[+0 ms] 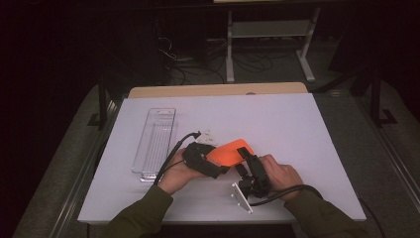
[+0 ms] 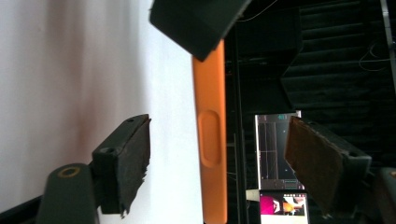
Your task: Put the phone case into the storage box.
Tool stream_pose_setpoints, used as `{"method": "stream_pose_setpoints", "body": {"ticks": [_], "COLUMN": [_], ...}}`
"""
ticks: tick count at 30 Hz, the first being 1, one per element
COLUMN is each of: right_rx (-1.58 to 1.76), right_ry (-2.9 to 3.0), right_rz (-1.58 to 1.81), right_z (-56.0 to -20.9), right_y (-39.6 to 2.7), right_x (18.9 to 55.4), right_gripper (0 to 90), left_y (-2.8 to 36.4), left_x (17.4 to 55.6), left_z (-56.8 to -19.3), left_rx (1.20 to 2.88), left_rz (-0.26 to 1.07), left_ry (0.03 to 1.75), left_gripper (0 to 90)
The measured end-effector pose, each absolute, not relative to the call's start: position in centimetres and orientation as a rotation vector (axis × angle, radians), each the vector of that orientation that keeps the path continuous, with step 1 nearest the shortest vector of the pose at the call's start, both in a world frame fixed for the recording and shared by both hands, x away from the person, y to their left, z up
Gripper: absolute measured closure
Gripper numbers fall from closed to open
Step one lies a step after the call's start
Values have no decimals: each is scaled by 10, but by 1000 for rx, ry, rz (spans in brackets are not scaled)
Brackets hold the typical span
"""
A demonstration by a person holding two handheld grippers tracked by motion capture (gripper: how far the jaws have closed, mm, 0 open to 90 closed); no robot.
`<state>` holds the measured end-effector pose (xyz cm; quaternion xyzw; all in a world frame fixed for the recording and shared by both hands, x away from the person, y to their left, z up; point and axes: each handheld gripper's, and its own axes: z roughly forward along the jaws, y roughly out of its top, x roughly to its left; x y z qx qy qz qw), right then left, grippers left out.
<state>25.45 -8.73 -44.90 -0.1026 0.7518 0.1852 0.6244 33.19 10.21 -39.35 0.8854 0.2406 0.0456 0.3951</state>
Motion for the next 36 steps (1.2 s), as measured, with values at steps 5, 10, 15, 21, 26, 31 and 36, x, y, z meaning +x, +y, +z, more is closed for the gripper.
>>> {"method": "stream_pose_setpoints", "body": {"ticks": [5, 10, 15, 21, 26, 31, 36], "right_rx": [-239, -247, -255, -260, -263, -274, -276], "right_ry": [1732, 1739, 1746, 1739, 1747, 1742, 1743], "right_rz": [425, 410, 404, 408, 408, 405, 403], "right_z": [-451, -451, -451, -451, -451, -451, -450], "right_y": [-86, -86, -86, -86, -85, -85, -85], "right_x": [252, 251, 251, 251, 250, 250, 250], "right_gripper": [299, 367, 428, 501, 560, 592, 641], "left_y": [102, 101, 100, 100, 100, 98, 99], "left_x": [332, 331, 330, 331, 331, 330, 330], "left_z": [-394, -394, -394, -394, -394, -396, -395], "left_rx": [2253, 2251, 2257, 2284, 2282, 2263, 2266], "left_rz": [112, 107, 109, 113, 114, 105, 107], "left_ry": [601, 601, 595, 570, 575, 592, 590], "left_gripper": [154, 154, 154, 154, 154, 154, 154]}}
